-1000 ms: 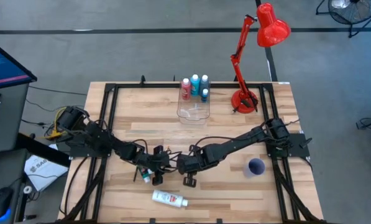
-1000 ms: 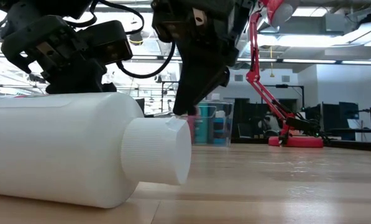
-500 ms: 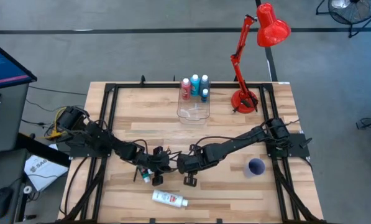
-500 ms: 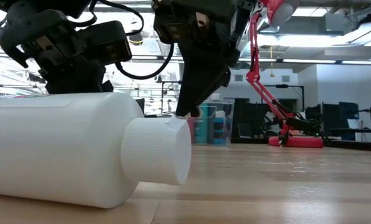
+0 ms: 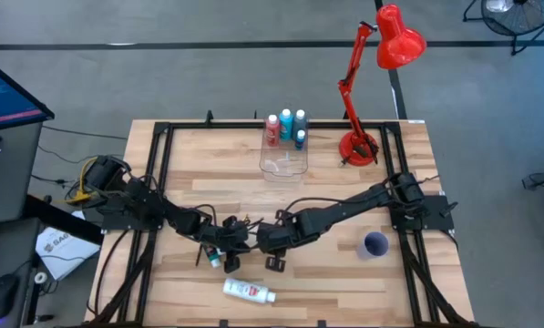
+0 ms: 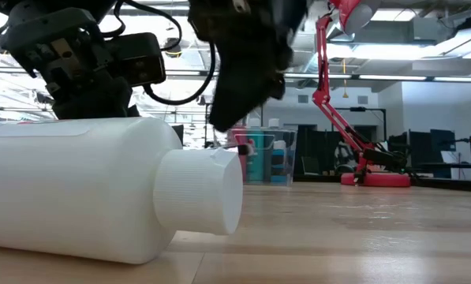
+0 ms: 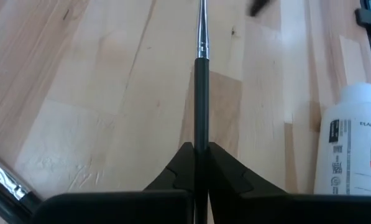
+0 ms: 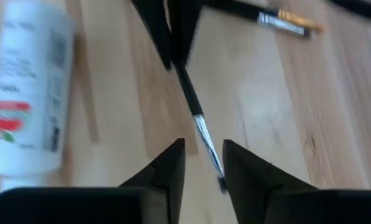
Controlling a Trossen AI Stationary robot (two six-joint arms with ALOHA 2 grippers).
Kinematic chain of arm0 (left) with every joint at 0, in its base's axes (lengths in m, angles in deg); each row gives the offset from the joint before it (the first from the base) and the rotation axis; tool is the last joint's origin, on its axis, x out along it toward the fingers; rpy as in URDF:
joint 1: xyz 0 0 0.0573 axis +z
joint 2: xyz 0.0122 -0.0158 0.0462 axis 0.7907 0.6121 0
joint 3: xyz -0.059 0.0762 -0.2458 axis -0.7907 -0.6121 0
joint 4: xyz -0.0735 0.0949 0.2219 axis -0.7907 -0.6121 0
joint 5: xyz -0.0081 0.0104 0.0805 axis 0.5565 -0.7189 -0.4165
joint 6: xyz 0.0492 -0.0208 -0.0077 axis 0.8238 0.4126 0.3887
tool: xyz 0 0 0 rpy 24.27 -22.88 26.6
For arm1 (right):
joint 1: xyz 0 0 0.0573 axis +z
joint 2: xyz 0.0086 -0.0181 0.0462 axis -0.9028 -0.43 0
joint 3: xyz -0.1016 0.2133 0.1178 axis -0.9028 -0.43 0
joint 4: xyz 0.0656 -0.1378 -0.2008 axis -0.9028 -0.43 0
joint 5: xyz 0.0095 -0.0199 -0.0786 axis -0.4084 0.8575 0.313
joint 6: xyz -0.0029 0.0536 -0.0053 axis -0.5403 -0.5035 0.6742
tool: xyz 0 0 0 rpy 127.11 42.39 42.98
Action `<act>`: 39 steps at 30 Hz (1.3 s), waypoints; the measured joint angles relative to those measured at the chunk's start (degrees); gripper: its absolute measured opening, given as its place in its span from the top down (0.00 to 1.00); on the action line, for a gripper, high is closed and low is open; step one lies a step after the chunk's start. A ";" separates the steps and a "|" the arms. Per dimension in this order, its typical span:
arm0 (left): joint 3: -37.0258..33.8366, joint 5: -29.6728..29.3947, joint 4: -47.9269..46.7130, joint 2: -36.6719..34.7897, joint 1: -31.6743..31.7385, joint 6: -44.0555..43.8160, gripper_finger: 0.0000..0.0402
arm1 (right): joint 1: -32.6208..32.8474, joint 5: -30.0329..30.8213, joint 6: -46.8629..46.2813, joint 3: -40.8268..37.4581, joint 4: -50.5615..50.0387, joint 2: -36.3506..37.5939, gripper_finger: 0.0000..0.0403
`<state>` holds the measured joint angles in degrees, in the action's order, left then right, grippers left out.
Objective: Pick & Place Paint Supplies
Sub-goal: Put the silver paintbrush into the purple cup
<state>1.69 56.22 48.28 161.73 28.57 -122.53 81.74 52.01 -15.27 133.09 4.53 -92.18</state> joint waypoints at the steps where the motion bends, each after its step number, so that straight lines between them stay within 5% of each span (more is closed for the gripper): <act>1: 0.00 -0.01 0.00 0.00 0.00 -0.65 0.98 | -0.14 -0.07 0.08 0.76 -0.40 0.00 0.73; 11: 0.00 -0.28 0.50 0.00 -0.07 -4.26 0.98 | -2.79 -0.09 5.34 14.55 -12.41 0.00 0.59; 24: -0.02 -2.70 5.54 0.00 -0.04 -5.93 0.99 | -3.91 -0.08 7.50 30.48 -31.68 0.00 0.60; 32: -0.02 -3.54 10.78 0.00 -0.04 -6.36 0.99 | -1.22 2.31 10.14 31.48 -21.87 4.10 0.59; 39: -0.02 -3.80 15.66 0.00 -0.02 -6.34 0.99 | 2.29 13.79 11.47 31.45 -17.92 9.11 0.60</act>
<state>1.67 52.41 63.93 161.73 28.55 -128.87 84.03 65.80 -3.80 164.54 -13.38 -83.07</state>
